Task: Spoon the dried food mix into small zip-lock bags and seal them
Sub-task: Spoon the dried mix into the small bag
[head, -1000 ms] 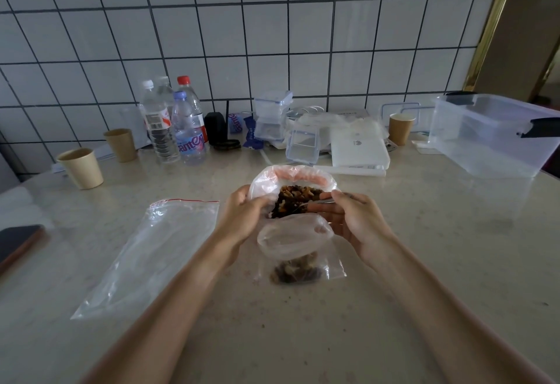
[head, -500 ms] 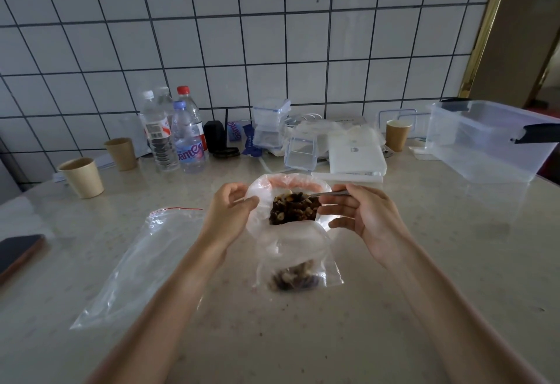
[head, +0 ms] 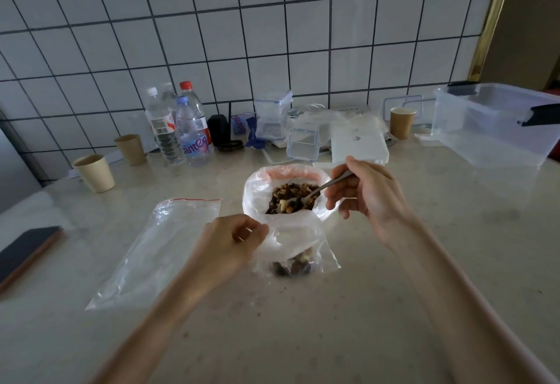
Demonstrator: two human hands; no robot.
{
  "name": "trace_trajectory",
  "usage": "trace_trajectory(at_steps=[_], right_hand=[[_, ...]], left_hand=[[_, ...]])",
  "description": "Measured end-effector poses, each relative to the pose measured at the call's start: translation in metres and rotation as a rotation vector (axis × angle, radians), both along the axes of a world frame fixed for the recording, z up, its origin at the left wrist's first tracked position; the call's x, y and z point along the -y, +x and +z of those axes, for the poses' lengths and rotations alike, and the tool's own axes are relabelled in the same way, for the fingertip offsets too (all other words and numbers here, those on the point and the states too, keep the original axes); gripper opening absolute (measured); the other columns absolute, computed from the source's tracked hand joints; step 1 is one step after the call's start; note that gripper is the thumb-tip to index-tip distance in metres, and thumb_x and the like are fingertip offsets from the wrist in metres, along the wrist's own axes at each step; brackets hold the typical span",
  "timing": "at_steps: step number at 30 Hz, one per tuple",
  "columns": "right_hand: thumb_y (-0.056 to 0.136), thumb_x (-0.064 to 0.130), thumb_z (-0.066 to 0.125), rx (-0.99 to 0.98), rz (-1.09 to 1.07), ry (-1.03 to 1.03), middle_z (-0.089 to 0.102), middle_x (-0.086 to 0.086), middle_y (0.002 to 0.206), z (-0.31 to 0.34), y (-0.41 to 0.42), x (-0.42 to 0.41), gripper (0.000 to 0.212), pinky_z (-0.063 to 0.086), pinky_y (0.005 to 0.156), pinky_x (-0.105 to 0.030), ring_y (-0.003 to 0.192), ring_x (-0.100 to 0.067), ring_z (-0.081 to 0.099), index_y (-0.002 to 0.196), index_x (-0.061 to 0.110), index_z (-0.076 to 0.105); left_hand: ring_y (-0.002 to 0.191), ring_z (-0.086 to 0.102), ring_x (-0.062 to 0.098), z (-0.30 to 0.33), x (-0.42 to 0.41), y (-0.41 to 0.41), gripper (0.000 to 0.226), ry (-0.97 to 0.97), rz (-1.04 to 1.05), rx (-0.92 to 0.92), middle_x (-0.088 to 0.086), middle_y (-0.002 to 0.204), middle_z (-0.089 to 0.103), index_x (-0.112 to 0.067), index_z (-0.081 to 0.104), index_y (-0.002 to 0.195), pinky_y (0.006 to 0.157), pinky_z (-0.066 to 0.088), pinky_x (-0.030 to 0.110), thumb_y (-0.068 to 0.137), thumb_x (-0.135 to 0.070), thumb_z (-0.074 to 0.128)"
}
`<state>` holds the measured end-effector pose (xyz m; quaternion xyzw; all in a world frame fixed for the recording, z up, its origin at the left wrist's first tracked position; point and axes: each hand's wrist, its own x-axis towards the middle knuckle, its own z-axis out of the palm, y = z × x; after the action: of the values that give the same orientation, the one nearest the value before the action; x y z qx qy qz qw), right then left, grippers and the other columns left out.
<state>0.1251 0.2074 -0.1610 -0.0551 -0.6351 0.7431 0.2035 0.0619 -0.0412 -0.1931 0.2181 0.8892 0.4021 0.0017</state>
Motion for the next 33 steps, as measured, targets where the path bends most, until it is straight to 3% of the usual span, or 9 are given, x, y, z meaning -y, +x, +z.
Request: trace_trajectory(at_steps=[6, 10, 17, 23, 28, 31, 33], right_hand=[[0.113, 0.028, 0.038, -0.180, 0.187, 0.306, 0.067, -0.018, 0.070, 0.001, 0.005, 0.006, 0.043, 0.042, 0.043, -0.033, 0.060, -0.033, 0.063, 0.092, 0.000, 0.063], [0.109, 0.030, 0.039, -0.245, 0.206, 0.432, 0.065, -0.011, 0.069, 0.000, 0.006, 0.008, 0.042, 0.041, 0.043, -0.034, 0.061, -0.032, 0.061, 0.091, 0.002, 0.064], [0.112, 0.026, 0.041, -0.204, 0.000, 0.104, 0.061, -0.020, 0.067, -0.002, 0.001, 0.001, 0.041, 0.038, 0.044, -0.032, 0.057, -0.030, 0.059, 0.089, 0.001, 0.064], [0.111, 0.032, 0.044, 0.006, -0.124, -0.119, 0.070, -0.014, 0.071, -0.010, -0.007, -0.001, 0.041, 0.043, 0.042, -0.031, 0.058, -0.027, 0.066, 0.089, 0.007, 0.068], [0.111, 0.031, 0.042, 0.136, -0.176, -0.106, 0.076, -0.013, 0.075, -0.017, -0.014, -0.003, 0.041, 0.049, 0.043, -0.031, 0.060, -0.026, 0.071, 0.095, 0.005, 0.069], [0.110, 0.025, 0.041, 0.200, -0.144, -0.056, 0.077, -0.019, 0.082, -0.021, -0.015, -0.001, 0.039, 0.051, 0.044, -0.031, 0.061, -0.026, 0.072, 0.095, 0.004, 0.070], [0.110, 0.025, 0.041, 0.243, -0.089, -0.013, 0.077, -0.021, 0.087, -0.023, -0.014, 0.000, 0.039, 0.053, 0.046, -0.031, 0.065, -0.027, 0.074, 0.098, 0.002, 0.070]], left_hand=[[0.062, 0.063, 0.018, 0.006, -0.006, 0.003, 0.019, 0.255, -0.050, 0.171, 0.002, 0.067, 0.070, -0.021, 0.079, 0.085, 0.058, 0.050, 0.031, 0.099, -0.030, 0.069], [0.058, 0.065, 0.017, 0.011, -0.007, 0.002, 0.018, 0.338, -0.033, 0.272, 0.008, 0.071, 0.066, -0.008, 0.077, 0.090, 0.052, 0.054, 0.032, 0.098, -0.022, 0.071], [0.055, 0.064, 0.013, 0.009, 0.003, -0.007, 0.023, 0.234, -0.023, 0.179, 0.003, 0.070, 0.064, -0.005, 0.075, 0.091, 0.048, 0.054, 0.029, 0.098, -0.026, 0.071], [0.061, 0.069, 0.013, 0.011, 0.008, -0.023, 0.041, 0.216, 0.035, 0.103, -0.004, 0.071, 0.072, -0.018, 0.073, 0.086, 0.053, 0.055, 0.029, 0.090, -0.058, 0.069], [0.088, 0.068, 0.017, 0.007, -0.007, -0.058, 0.054, 0.145, 0.190, 0.007, -0.004, 0.095, 0.067, -0.016, 0.061, 0.105, 0.078, 0.055, 0.036, 0.085, -0.066, 0.070], [0.080, 0.060, 0.011, 0.003, -0.026, -0.067, 0.056, -0.060, 0.160, -0.020, -0.005, 0.088, 0.065, -0.016, 0.062, 0.093, 0.066, 0.047, 0.032, 0.085, -0.071, 0.066], [0.077, 0.065, 0.018, -0.002, -0.034, -0.071, 0.052, -0.138, 0.126, -0.006, 0.001, 0.083, 0.071, -0.015, 0.068, 0.087, 0.068, 0.053, 0.037, 0.087, -0.067, 0.067]])
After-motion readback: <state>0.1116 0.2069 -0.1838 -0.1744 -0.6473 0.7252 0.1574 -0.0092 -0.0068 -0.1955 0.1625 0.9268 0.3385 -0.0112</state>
